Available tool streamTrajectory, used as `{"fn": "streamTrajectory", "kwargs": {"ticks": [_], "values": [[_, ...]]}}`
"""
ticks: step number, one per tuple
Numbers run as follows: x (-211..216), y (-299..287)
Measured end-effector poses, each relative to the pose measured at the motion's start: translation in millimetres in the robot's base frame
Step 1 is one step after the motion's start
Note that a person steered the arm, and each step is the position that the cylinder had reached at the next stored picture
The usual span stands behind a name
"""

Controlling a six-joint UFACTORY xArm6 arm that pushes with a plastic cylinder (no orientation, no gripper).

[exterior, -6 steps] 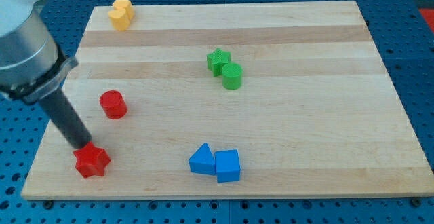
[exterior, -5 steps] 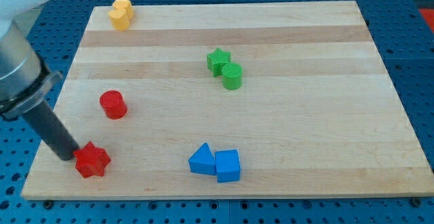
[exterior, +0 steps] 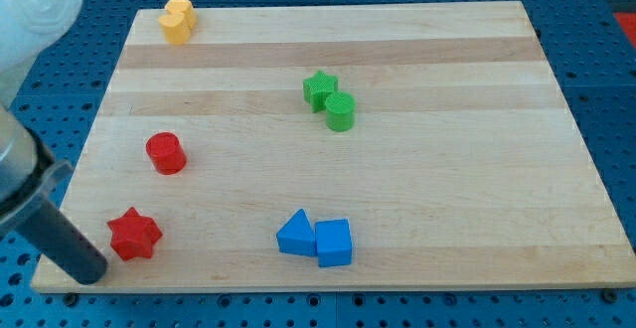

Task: Push the red star into the red circle

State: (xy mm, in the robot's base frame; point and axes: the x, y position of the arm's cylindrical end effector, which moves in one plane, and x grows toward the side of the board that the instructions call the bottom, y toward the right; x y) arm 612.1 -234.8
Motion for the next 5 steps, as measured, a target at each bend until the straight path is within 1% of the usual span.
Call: {"fn": "streamTrajectory", "kwargs": {"ticks": [3,4,5], "values": [[-19,35],[-31,48],[-45,48]]}}
